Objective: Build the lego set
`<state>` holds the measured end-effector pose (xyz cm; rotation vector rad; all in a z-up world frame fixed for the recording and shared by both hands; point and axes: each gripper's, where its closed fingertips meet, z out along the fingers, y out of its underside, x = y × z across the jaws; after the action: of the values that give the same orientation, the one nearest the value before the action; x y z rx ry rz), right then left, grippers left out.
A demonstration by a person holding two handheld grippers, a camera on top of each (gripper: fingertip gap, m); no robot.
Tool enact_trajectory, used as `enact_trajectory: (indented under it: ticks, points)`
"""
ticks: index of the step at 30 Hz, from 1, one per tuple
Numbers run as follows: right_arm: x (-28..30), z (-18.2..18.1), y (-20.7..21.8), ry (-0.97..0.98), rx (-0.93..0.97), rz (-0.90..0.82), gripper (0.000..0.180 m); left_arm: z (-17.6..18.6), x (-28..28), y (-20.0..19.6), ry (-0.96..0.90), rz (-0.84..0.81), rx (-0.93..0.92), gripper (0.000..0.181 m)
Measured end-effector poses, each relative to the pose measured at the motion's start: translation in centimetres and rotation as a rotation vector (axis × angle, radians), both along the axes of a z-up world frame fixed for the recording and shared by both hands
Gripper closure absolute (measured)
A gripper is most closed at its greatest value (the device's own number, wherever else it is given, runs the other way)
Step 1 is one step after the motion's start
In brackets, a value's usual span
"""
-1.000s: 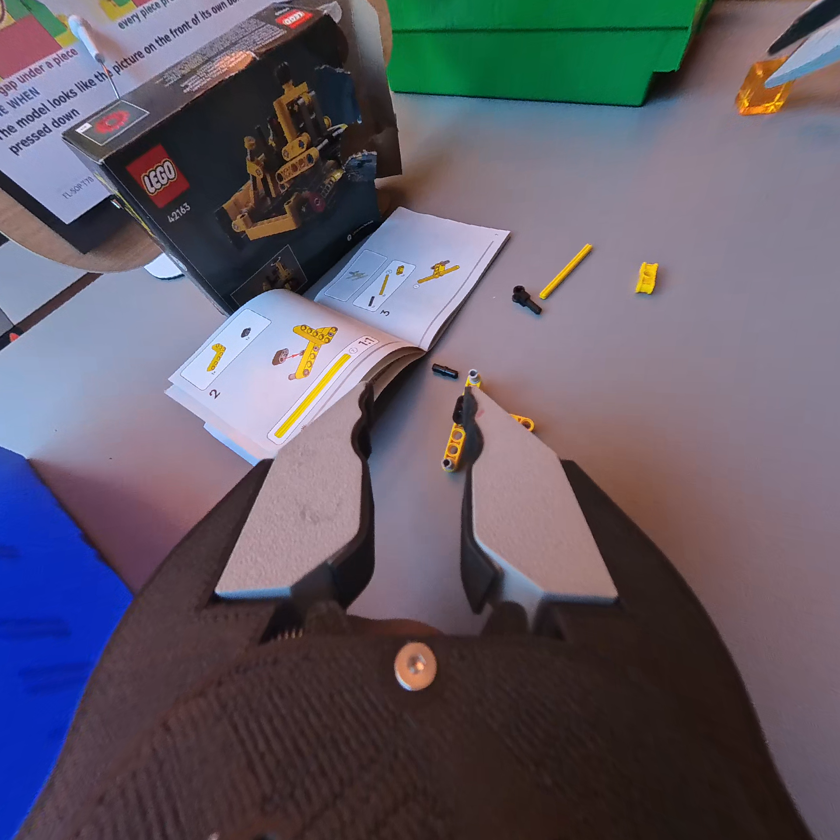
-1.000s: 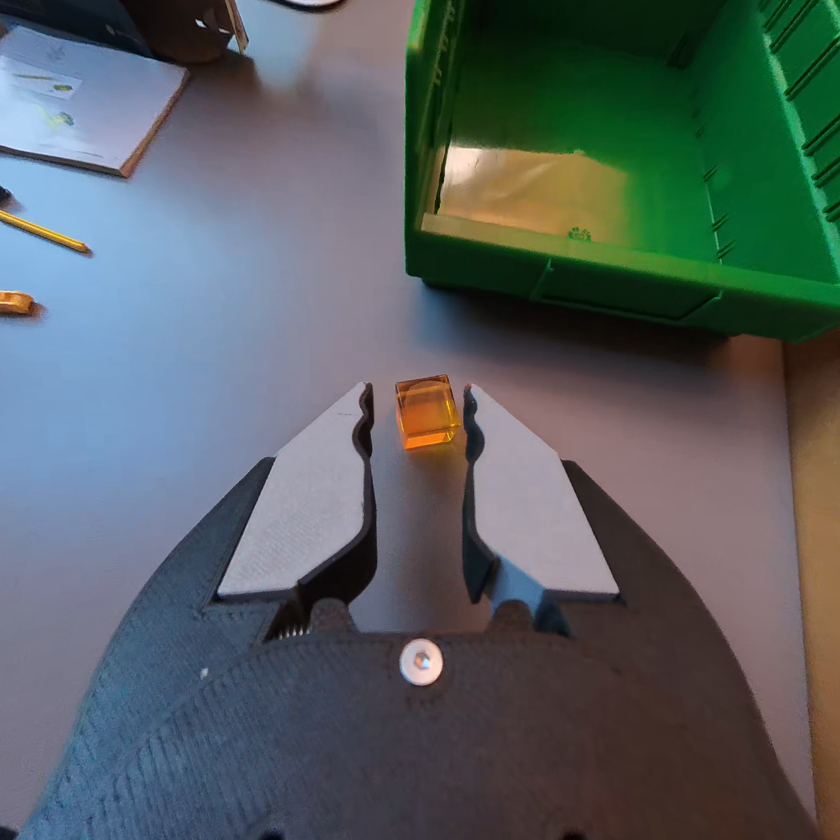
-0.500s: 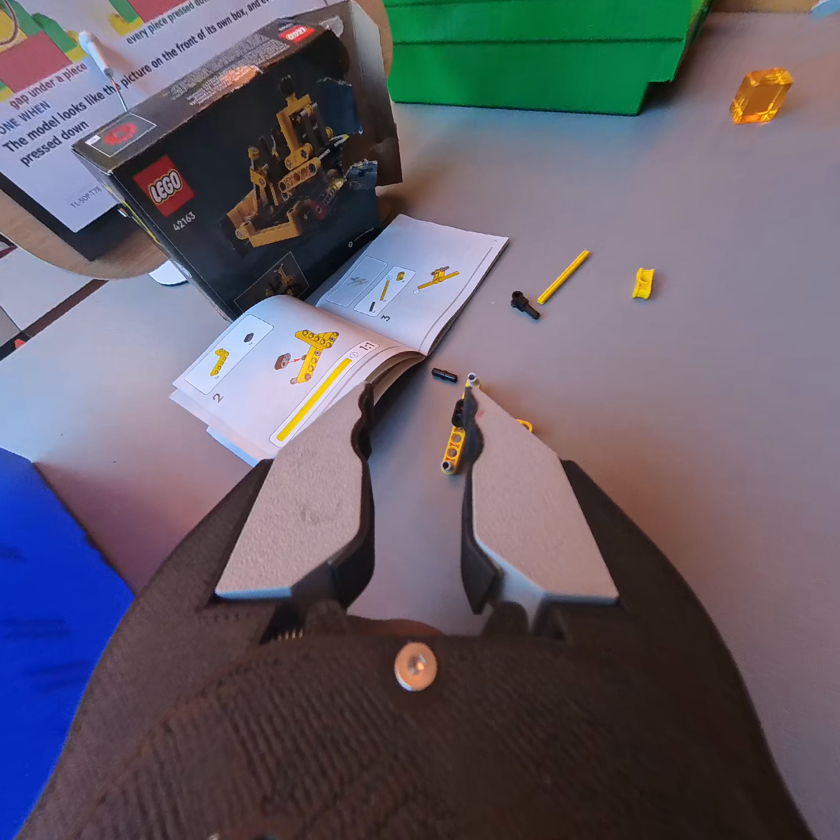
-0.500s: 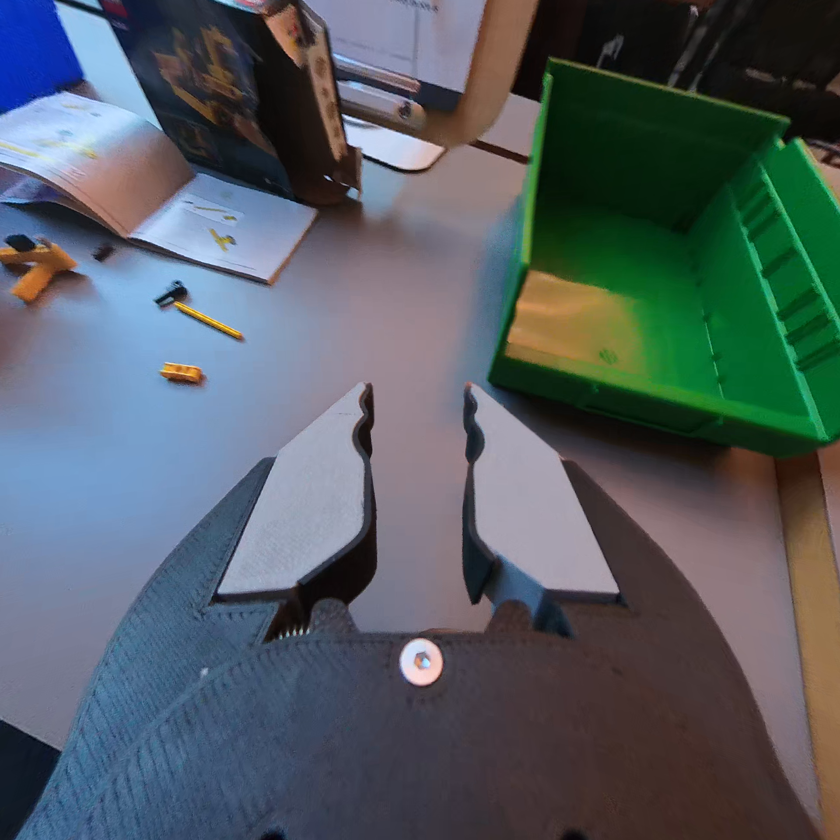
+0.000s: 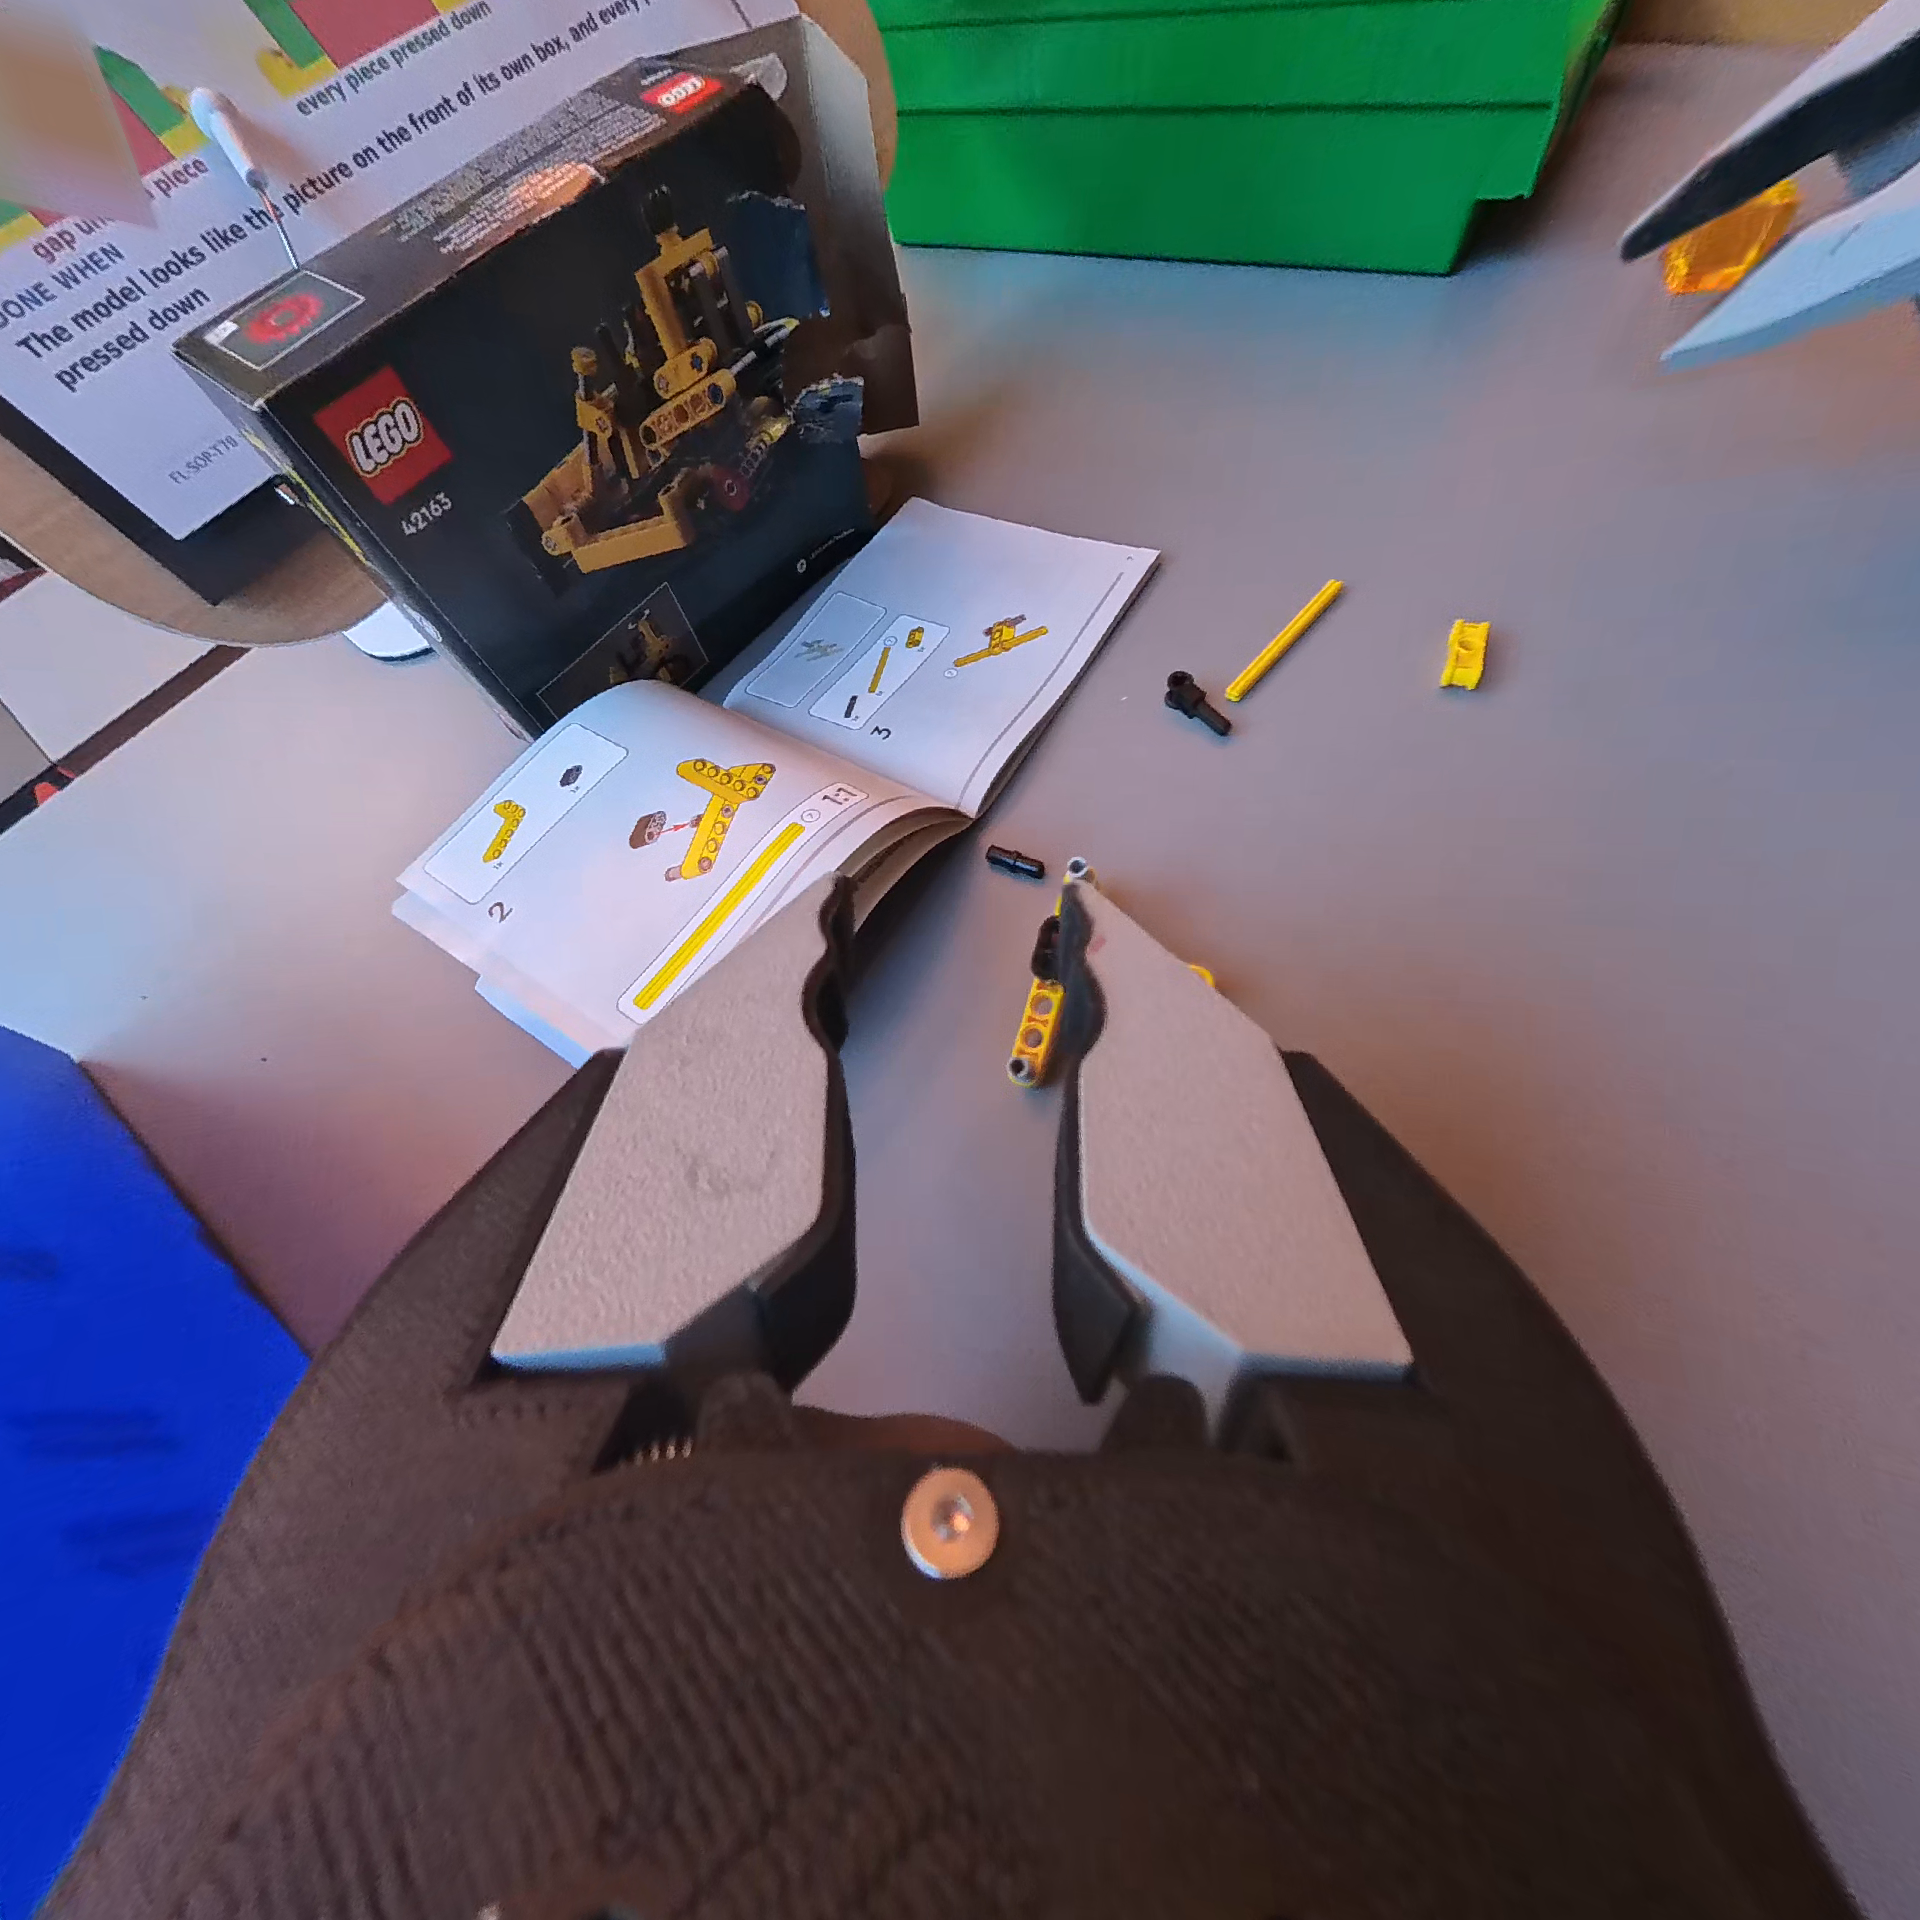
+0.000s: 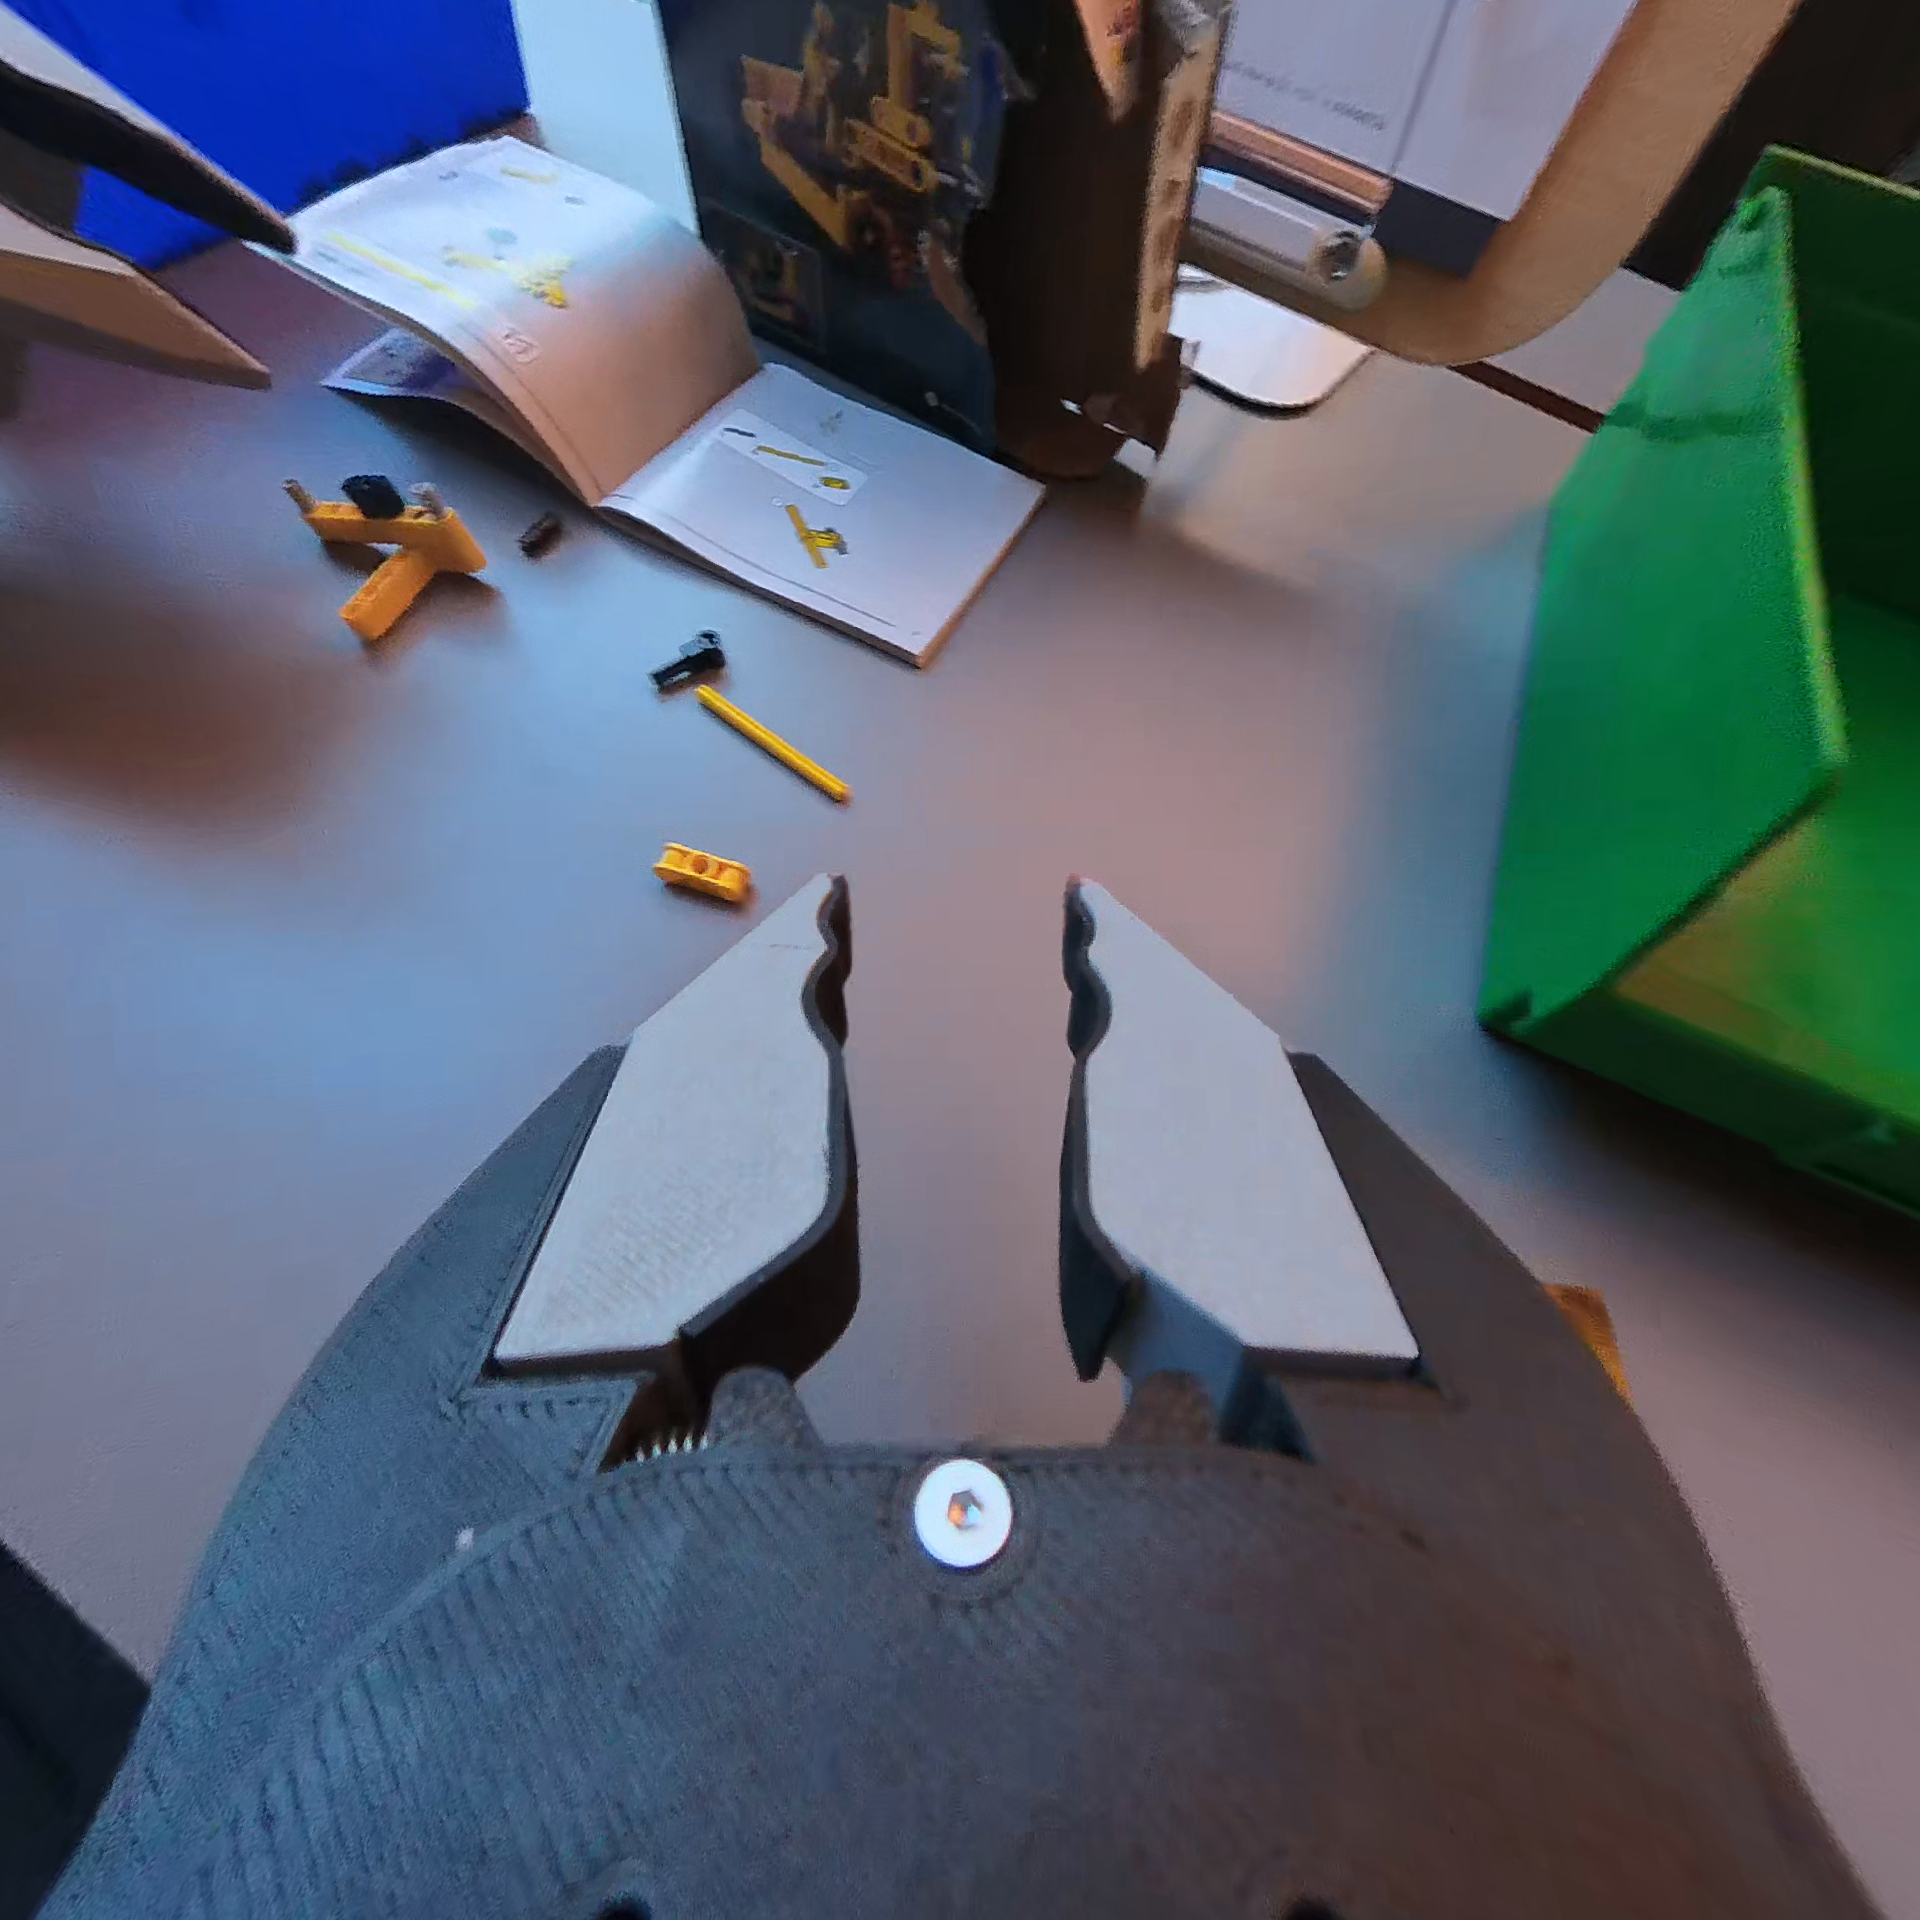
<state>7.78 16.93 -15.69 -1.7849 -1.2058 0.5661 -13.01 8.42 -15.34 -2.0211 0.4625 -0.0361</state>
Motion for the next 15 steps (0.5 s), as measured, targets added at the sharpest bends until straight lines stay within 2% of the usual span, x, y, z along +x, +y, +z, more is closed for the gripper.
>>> enact_trajectory:
  ticks: [5, 6, 8, 10, 12, 13, 15]
  points:
    - [-3.1, 2.8, -5.0, 0.008, -0.016, 0.203, 0.138, 0.9, 1.3, -0.4, -0.037, -0.065, 0.031, 0.141]
    - [-2.2, 3.3, -4.7, -0.066, 0.015, 0.157, 0.138, 1.1, 1.6, -0.5, -0.047, -0.079, 0.041, 0.14]
    - [3.0, 4.5, -1.2, -0.217, 0.116, -0.078, 0.14, 1.6, 1.9, -0.8, -0.062, -0.102, 0.059, 0.137]
    - [11.1, 5.1, 2.4, -0.341, 0.114, -0.336, 0.144, 2.2, 2.7, -1.7, -0.161, -0.136, 0.054, 0.137]
    - [18.9, 4.4, 3.7, -0.452, 0.058, -0.522, 0.149, 2.4, 3.8, -3.2, -0.264, -0.163, 0.034, 0.137]
    - [20.8, 4.2, 3.3, -0.471, 0.039, -0.557, 0.151, 2.2, 4.4, -3.9, -0.276, -0.172, 0.031, 0.136]
    - [18.7, 4.9, 1.3, -0.391, 0.054, -0.486, 0.147, 1.3, 5.2, -4.9, -0.219, -0.145, 0.014, 0.136]
